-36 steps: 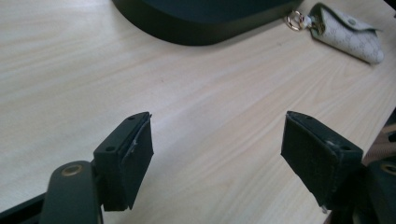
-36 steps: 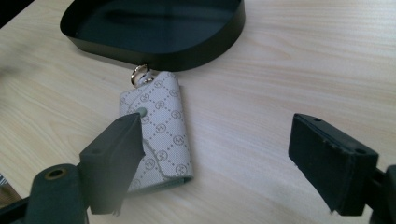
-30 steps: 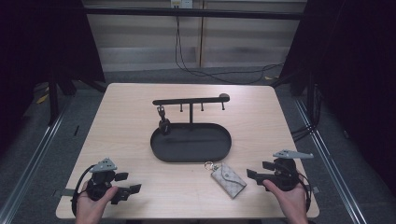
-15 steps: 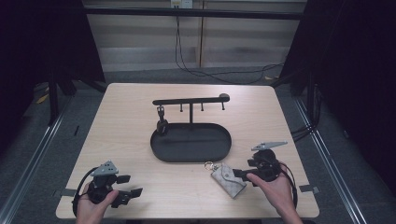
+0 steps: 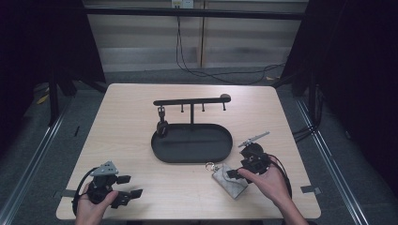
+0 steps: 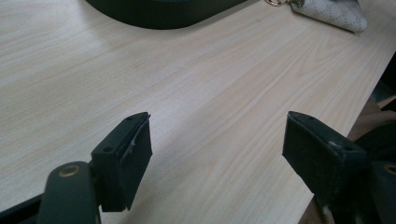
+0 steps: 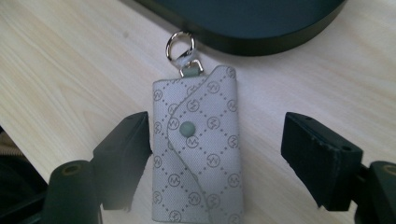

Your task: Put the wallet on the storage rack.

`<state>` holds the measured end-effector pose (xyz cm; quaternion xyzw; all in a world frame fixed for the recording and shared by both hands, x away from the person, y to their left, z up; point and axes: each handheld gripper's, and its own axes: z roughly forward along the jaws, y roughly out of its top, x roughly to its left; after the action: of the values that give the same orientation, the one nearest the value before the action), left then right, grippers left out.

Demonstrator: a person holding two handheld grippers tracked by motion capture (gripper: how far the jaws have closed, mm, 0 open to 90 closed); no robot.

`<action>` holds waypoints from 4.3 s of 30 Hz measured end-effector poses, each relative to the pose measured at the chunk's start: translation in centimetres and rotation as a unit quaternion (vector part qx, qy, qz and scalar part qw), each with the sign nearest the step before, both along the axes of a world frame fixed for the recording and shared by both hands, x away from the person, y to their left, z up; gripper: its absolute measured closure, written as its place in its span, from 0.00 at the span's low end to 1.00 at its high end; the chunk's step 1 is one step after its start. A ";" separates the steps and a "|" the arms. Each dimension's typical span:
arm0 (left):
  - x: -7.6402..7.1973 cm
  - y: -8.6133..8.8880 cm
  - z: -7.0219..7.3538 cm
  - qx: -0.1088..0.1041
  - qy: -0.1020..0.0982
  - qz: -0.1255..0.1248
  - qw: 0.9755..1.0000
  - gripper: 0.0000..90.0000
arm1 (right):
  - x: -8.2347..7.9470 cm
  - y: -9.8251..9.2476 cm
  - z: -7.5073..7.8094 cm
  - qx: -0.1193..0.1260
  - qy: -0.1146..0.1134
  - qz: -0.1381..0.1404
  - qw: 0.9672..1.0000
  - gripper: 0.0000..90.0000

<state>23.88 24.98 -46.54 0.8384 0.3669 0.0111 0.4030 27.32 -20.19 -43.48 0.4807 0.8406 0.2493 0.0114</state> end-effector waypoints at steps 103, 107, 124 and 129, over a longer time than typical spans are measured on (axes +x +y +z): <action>0.2 0.5 -0.2 -0.003 0.019 0.016 1.000 0.27 | 2.5 2.9 0.6 -0.073 0.110 0.042 0.990 0.39; 0.4 0.6 -0.2 -0.003 0.019 0.017 1.000 0.27 | 2.7 2.6 1.3 -0.071 0.105 0.036 0.991 0.39; 0.5 0.4 -0.2 -0.006 0.025 0.010 1.000 0.22 | 3.3 1.3 3.8 -0.081 0.091 0.016 0.992 0.39; 0.5 0.3 -0.2 -0.009 0.026 0.009 1.000 0.22 | 3.7 1.0 4.8 -0.088 0.087 0.007 0.992 0.39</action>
<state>24.33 25.32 -46.74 0.8315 0.3846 -0.0106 0.4007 30.98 -19.18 -38.72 0.4917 0.8605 0.1317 -0.0211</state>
